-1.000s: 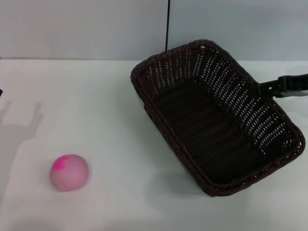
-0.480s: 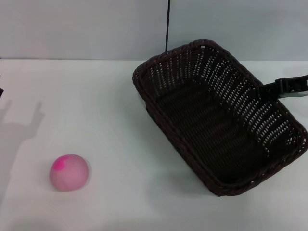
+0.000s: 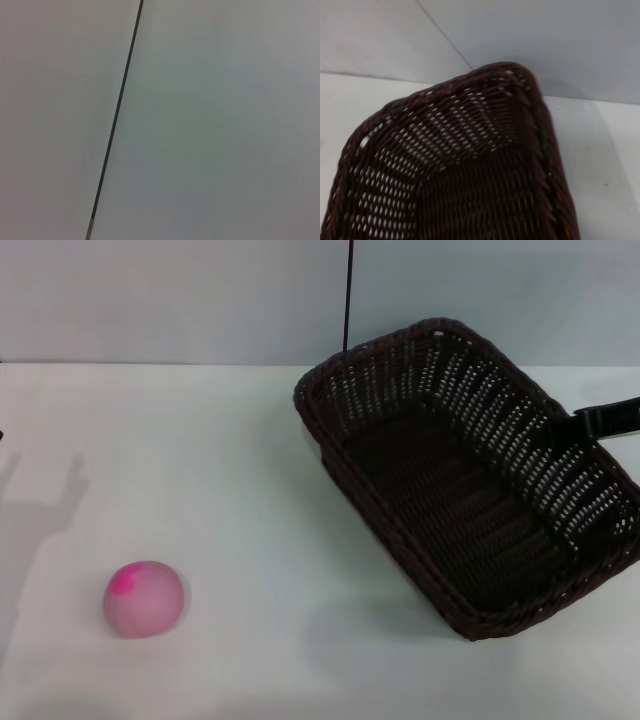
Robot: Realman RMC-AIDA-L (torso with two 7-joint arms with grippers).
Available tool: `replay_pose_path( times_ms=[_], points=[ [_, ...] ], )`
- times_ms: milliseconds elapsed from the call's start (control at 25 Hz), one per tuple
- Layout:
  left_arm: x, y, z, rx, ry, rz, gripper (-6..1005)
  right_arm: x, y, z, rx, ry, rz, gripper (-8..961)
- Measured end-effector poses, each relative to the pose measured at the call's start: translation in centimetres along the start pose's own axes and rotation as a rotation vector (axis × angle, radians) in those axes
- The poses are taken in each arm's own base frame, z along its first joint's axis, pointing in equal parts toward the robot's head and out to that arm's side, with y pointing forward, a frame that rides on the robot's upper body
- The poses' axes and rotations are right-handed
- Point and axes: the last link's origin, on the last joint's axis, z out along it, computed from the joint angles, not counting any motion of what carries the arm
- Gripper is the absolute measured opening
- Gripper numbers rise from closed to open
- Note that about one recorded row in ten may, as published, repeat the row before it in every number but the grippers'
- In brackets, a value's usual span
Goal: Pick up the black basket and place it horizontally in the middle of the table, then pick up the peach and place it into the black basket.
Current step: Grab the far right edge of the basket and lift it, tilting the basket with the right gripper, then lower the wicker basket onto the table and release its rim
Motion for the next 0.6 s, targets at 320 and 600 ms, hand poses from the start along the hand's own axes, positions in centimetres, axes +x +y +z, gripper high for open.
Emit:
replay_pose_path(
  times_ms=[320, 600],
  points=[
    [0.0, -0.2, -0.3, 0.005, -0.008, 0.001, 784, -0.4, 2.1, -1.9, 0.037, 0.045, -0.280, 189],
    [-0.1, 0.0, -0.7, 0.001, -0.009, -0.004, 782, -0.9, 3.7, -2.4, 0.084, 0.110, -0.668, 189]
  ],
)
